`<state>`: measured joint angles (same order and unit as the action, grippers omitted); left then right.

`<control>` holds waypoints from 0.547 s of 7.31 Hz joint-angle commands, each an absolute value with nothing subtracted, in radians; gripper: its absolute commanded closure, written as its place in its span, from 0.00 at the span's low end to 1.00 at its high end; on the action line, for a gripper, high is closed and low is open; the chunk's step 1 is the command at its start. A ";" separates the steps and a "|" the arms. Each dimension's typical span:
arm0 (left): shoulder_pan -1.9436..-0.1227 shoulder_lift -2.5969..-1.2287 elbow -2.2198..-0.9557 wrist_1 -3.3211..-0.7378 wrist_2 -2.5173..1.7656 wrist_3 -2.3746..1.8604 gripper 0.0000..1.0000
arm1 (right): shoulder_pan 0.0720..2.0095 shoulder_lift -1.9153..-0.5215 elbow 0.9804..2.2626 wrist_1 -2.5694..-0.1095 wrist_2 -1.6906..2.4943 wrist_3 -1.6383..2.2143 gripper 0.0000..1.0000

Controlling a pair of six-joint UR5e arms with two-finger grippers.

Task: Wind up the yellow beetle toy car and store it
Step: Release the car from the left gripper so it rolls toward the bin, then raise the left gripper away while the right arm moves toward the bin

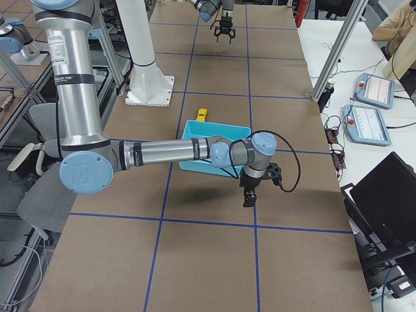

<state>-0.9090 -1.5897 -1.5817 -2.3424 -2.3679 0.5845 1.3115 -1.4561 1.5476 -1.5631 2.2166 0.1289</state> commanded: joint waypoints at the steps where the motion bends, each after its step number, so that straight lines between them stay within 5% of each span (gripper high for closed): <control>1: -0.955 -1.588 -1.594 -2.338 -2.375 0.489 0.00 | 1.310 -1.457 1.546 -1.563 2.217 0.129 0.00; 4: -1.029 -1.603 -1.595 -2.332 -2.413 0.156 0.00 | 1.284 -1.438 1.546 -1.565 2.211 0.144 0.00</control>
